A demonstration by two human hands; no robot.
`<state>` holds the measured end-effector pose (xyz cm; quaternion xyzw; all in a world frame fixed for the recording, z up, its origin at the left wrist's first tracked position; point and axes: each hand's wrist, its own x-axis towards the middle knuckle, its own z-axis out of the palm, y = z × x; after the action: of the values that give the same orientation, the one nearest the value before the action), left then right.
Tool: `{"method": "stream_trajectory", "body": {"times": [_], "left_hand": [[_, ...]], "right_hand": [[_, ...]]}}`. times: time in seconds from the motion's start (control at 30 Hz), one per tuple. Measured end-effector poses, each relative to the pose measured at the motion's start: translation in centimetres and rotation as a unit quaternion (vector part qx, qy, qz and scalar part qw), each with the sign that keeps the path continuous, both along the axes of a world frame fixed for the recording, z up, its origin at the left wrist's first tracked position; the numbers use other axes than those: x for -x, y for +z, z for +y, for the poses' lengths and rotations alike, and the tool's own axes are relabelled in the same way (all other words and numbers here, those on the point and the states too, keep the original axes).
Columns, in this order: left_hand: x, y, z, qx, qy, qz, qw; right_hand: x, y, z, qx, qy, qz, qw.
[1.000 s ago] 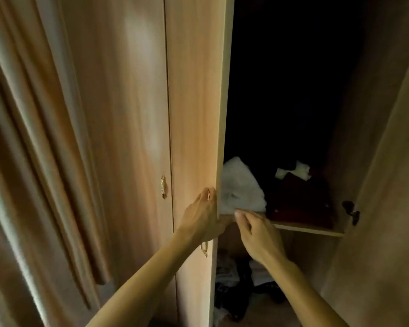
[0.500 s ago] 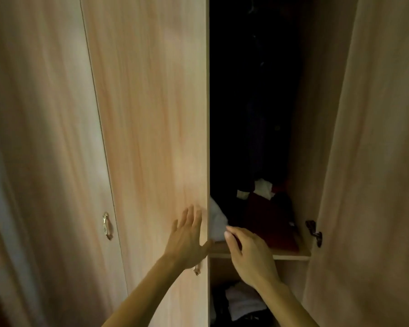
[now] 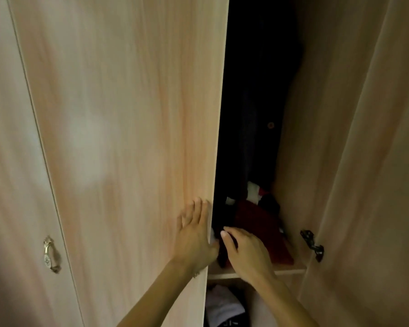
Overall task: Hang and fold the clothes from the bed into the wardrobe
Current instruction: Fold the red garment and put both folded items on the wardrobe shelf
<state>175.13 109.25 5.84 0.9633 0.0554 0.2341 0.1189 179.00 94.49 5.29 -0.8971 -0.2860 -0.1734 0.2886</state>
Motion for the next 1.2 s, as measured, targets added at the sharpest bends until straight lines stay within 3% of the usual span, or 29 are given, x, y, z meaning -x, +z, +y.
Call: {"method": "stream_trajectory", "body": {"times": [0.2, 0.43, 1.0, 1.2], "left_hand": [[-3.2, 0.9, 1.3, 0.043, 0.000, -0.005, 0.999], [-1.4, 1.3, -1.8, 0.026, 0.007, 0.004, 1.000], [16.7, -2.3, -29.6, 0.038, -0.017, -0.008, 0.999], [17.7, 0.6, -37.5, -0.010, -0.041, -0.008, 0.999]], "right_hand": [[-1.5, -1.1, -0.3, 0.004, -0.010, 0.018, 1.000], [-0.5, -1.4, -4.0, -0.026, -0.020, 0.005, 0.999], [16.8, -2.2, -30.2, -0.070, 0.027, -0.071, 0.995], [17.9, -0.3, -40.0, -0.047, -0.031, -0.042, 0.998]]}}
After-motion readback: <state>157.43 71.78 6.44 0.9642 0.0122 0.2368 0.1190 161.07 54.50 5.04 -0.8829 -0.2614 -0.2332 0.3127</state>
